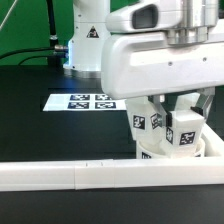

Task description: Assemble stool

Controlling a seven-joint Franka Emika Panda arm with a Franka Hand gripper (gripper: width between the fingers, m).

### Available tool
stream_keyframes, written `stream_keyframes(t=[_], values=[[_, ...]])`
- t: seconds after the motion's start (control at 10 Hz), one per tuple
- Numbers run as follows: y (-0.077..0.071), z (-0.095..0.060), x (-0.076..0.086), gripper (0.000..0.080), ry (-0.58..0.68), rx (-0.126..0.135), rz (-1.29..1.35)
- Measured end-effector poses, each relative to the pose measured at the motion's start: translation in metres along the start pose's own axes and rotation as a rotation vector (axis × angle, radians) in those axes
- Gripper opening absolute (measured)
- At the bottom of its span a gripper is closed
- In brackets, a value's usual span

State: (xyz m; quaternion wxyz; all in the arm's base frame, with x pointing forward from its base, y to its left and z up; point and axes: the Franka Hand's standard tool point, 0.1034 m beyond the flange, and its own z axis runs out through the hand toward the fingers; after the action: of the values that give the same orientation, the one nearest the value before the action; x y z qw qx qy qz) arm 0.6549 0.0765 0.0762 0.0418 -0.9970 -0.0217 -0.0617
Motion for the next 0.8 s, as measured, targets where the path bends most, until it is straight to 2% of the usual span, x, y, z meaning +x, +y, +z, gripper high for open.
stream_keyframes(t=[0.2,0.4,0.8], values=[[0.000,-0.001,0.001,0.0335,0.010,0.008,0.253],[0.010,0.000,-0.001,0.0340,0.009,-0.010,0.587],[0.019,-0.001,-0.012,0.0343,0.035,-0.086,1.022]])
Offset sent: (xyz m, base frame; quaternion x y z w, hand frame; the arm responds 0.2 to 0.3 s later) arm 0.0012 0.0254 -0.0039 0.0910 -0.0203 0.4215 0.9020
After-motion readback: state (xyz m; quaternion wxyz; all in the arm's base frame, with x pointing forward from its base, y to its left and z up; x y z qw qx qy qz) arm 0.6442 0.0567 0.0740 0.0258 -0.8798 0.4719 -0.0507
